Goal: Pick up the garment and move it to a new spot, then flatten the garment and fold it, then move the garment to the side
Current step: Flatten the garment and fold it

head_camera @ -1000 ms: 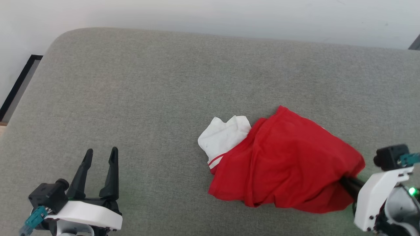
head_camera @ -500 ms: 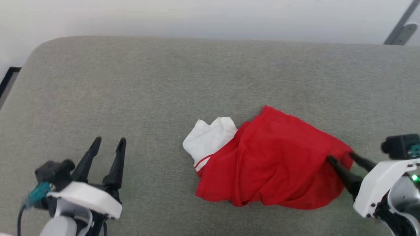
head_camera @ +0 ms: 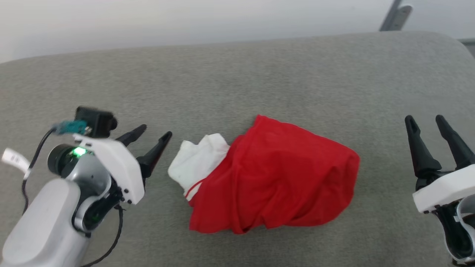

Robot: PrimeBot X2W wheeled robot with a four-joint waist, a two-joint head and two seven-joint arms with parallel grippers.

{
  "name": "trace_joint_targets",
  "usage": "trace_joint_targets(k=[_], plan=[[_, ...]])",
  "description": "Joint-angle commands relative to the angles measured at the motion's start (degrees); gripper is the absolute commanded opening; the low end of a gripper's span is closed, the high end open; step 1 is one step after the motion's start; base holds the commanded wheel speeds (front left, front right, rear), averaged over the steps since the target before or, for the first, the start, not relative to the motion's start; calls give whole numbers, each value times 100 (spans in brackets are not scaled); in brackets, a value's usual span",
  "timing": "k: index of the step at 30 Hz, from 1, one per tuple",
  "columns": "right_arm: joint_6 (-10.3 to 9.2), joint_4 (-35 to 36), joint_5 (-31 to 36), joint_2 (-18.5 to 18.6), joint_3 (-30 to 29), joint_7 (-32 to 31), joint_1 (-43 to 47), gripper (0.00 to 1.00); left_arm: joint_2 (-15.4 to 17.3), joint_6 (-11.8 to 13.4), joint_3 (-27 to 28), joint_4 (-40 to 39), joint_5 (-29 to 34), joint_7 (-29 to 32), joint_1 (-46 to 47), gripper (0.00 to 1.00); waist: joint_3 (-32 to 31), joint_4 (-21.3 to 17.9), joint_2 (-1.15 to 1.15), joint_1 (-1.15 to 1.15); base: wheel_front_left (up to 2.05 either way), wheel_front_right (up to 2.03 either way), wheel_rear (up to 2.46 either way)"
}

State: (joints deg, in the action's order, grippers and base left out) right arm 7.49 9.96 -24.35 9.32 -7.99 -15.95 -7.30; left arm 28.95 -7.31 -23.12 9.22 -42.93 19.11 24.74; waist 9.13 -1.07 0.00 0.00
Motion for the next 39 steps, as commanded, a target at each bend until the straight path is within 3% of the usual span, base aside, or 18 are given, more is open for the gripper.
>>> trace_joint_targets(k=[1, 10, 17, 22, 29, 30, 31, 36, 39], plan=[[-1, -73, 106, -82, -29, 203, -64, 100, 31, -18, -105, 99, -96, 229, 166, 100, 46, -181, 0, 0, 0, 0, 0], [-1, -556, 404, -290, 92, 1079, -149, 100, 129, -19, -822, 1015, -469, 1810, 1050, 100, 135, -638, 0, 0, 0, 0, 0], [-1, -825, 393, -325, 308, 1403, -193, 100, -19, 75, -1115, 1884, -475, 2633, 1547, 100, 211, -849, 0, 0, 0, 0, 0], [-1, -954, 323, -316, 412, 1456, -269, 100, -187, 183, -1308, 2389, -383, 2923, 1740, 100, 306, -945, 0, 0, 0, 0, 0], [-1, -1033, 226, -267, 538, 1505, -424, 100, -409, 218, -1600, 3346, -85, 2786, 1832, 100, 486, -1030, 0, 0, 0, 0, 0], [-1, -1048, 203, -271, 545, 1503, -435, 100, -447, 196, -1645, 3468, -52, 2762, 1849, 92, 505, -1029, 0, 0, 0, 0, 0], [-1, -1061, 199, -268, 550, 1509, -450, 100, -481, 188, -1652, 3568, -30, 2675, 1885, 0, 522, -1025, 0, 0, 0, 0, 0], [-1, -1093, 167, -244, 515, 1551, -482, 100, -512, 140, -1580, 3794, -39, 2399, 2146, 0, 553, -962, 0, 0, 0, 0, 0], [-1, -1097, 172, -211, 441, 1557, -455, 100, -335, 136, -1438, 3834, -30, 2107, 2459, 0, 537, -873, 0, 0, 0, 0, 0]])
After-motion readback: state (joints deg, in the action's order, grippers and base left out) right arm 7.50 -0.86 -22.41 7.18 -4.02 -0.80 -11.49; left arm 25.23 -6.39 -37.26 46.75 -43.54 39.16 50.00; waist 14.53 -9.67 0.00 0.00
